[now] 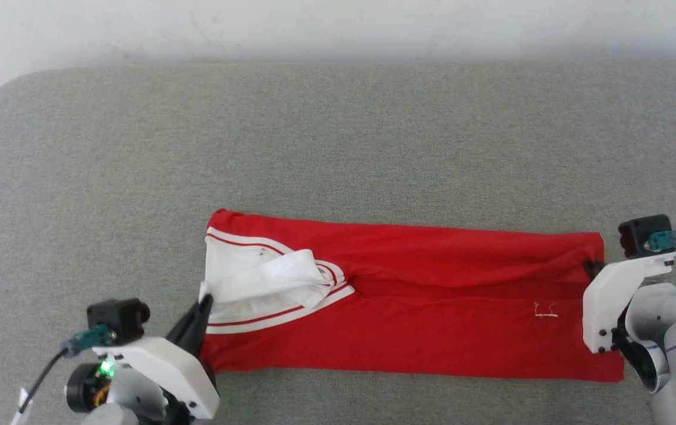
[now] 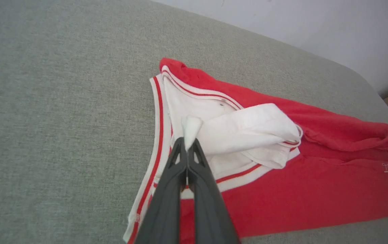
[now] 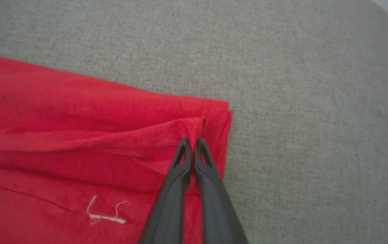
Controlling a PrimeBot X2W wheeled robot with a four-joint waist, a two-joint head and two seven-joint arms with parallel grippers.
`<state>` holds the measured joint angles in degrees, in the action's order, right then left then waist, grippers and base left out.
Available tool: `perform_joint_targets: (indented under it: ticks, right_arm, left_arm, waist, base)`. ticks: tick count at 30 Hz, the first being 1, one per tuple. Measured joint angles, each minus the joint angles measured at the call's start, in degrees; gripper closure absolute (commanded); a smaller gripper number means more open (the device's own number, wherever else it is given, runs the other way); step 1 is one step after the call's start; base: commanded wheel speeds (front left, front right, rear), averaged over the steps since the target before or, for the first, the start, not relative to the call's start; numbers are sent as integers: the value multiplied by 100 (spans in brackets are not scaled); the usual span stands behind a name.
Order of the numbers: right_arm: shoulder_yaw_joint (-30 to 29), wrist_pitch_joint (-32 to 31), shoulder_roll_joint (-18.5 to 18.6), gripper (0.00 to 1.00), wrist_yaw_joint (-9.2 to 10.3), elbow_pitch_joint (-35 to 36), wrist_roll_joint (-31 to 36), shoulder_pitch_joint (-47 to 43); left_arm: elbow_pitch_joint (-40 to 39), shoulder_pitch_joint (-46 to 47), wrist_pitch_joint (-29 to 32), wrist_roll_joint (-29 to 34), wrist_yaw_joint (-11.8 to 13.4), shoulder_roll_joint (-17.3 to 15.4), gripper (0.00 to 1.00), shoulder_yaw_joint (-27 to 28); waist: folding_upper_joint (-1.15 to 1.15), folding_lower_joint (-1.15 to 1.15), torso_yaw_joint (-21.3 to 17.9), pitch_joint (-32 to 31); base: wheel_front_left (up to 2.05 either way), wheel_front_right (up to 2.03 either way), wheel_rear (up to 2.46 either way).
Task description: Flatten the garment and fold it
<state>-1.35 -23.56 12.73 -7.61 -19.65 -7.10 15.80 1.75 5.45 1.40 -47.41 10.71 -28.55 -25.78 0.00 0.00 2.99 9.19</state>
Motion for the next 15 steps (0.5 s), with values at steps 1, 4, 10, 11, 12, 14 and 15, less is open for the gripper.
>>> perform_joint_targets:
  ticks: [1,4,10,11,12,14,15]
  right_arm:
    - [38,-114,22,100,0,-10,5,-26]
    - [147,-376,112,100,0,-56,26,-98]
    - [202,-678,143,100,0,-138,43,-113]
    - [191,-703,135,100,0,-134,31,-116]
    - [168,-711,122,91,0,-130,1,-124]
    - [156,-698,105,0,1,-90,-25,-188]
    - [133,-689,88,0,1,-73,-60,-238]
  left_arm:
    - [47,-30,0,-11,-7,36,100,-32]
    - [248,-60,0,-26,-89,136,100,-143]
    - [743,-60,-44,11,-211,227,100,-348]
    - [814,-60,-71,12,-221,250,100,-364]
    - [876,-59,-96,12,-255,275,100,-374]
    - [976,-51,-152,30,-269,328,39,-404]
    - [1012,-49,-163,47,-302,352,0,-427]
  waist:
    - [0,0,6,4]
    - [0,1,13,26]
    - [0,0,5,37]
    - [0,1,10,32]
    - [0,1,16,26]
    - [0,1,32,-4]
    - [0,0,39,-26]
  base:
    - [0,0,0]
    - [0,0,0]
    - [0,0,0]
    - [0,0,0]
    - [0,0,0]
    - [0,0,0]
    - [0,0,0]
